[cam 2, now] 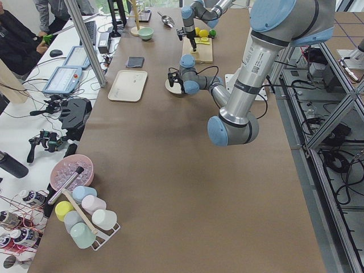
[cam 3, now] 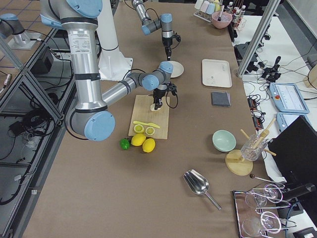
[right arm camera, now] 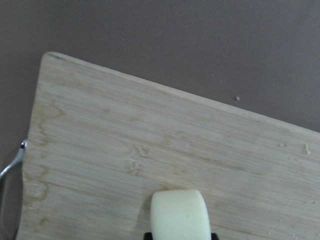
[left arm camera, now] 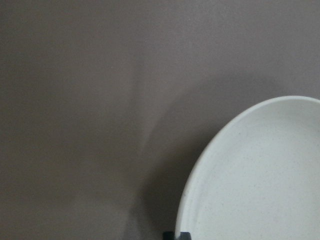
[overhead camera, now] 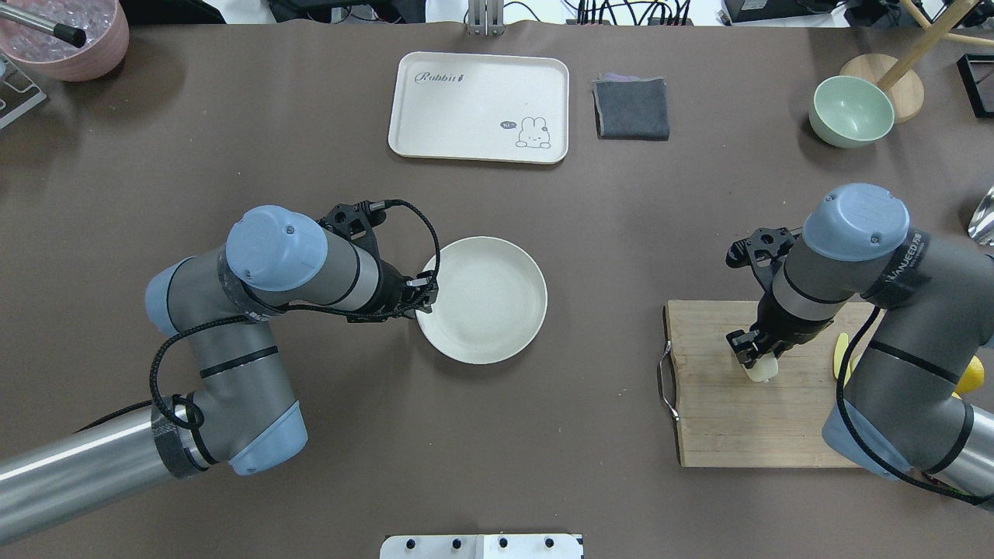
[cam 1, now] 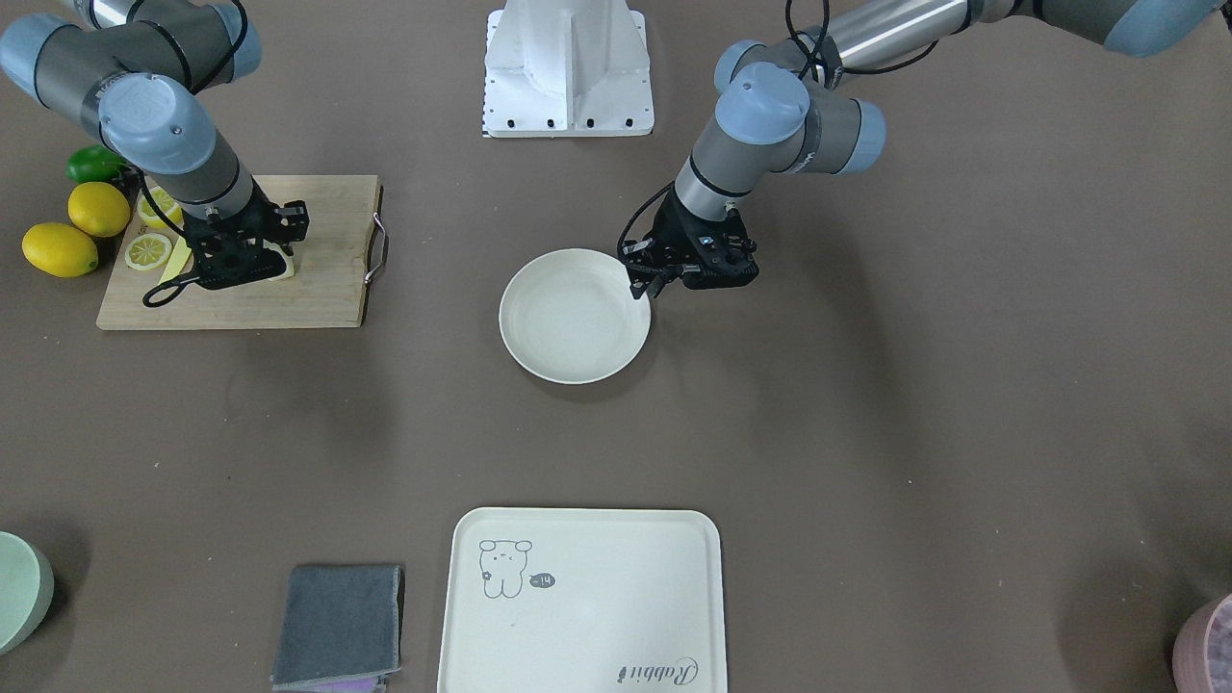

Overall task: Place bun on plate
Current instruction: 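Lift the bun toward the plate while the left gripper withdraws, then lower the bun onto the white plate and open the right gripper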

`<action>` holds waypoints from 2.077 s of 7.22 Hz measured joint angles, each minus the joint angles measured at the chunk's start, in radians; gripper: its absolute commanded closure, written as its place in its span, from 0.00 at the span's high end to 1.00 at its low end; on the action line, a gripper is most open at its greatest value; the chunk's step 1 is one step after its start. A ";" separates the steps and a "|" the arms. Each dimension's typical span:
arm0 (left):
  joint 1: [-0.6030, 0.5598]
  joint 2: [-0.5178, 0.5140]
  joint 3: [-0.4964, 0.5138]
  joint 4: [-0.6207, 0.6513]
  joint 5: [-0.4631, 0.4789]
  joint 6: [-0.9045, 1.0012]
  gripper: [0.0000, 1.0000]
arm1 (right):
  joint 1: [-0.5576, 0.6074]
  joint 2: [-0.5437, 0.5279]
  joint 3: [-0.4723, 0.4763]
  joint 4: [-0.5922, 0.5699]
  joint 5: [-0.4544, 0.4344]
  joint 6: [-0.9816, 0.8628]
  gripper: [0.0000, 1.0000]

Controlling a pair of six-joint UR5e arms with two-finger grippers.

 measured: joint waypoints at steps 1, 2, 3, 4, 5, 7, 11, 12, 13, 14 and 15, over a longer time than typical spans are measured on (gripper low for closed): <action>-0.007 0.005 -0.017 0.001 -0.001 0.003 0.98 | 0.001 0.007 0.007 0.000 0.003 0.003 0.15; -0.022 0.019 -0.042 0.005 -0.009 0.006 0.98 | 0.003 0.028 0.015 0.000 0.005 0.009 0.16; -0.052 0.043 -0.070 0.011 -0.034 0.018 0.98 | 0.005 0.067 0.018 -0.002 0.007 0.022 0.16; -0.088 0.085 -0.107 0.015 -0.067 0.048 0.98 | 0.004 0.122 0.008 -0.002 0.009 0.064 0.17; -0.112 0.146 -0.153 0.016 -0.087 0.092 0.98 | -0.004 0.194 -0.017 -0.002 0.009 0.131 0.20; -0.151 0.282 -0.238 0.016 -0.106 0.201 0.98 | -0.034 0.388 -0.131 -0.001 0.007 0.263 0.22; -0.223 0.407 -0.281 0.013 -0.153 0.311 0.98 | -0.118 0.635 -0.468 0.280 -0.076 0.512 0.22; -0.225 0.409 -0.281 0.012 -0.154 0.315 0.98 | -0.135 0.653 -0.505 0.331 -0.102 0.553 0.28; -0.225 0.410 -0.281 0.012 -0.154 0.316 0.98 | -0.146 0.662 -0.523 0.349 -0.120 0.570 0.53; -0.225 0.410 -0.280 0.012 -0.155 0.316 0.98 | -0.158 0.668 -0.531 0.348 -0.141 0.577 0.95; -0.225 0.410 -0.280 0.012 -0.155 0.316 0.98 | -0.172 0.673 -0.535 0.335 -0.164 0.580 1.00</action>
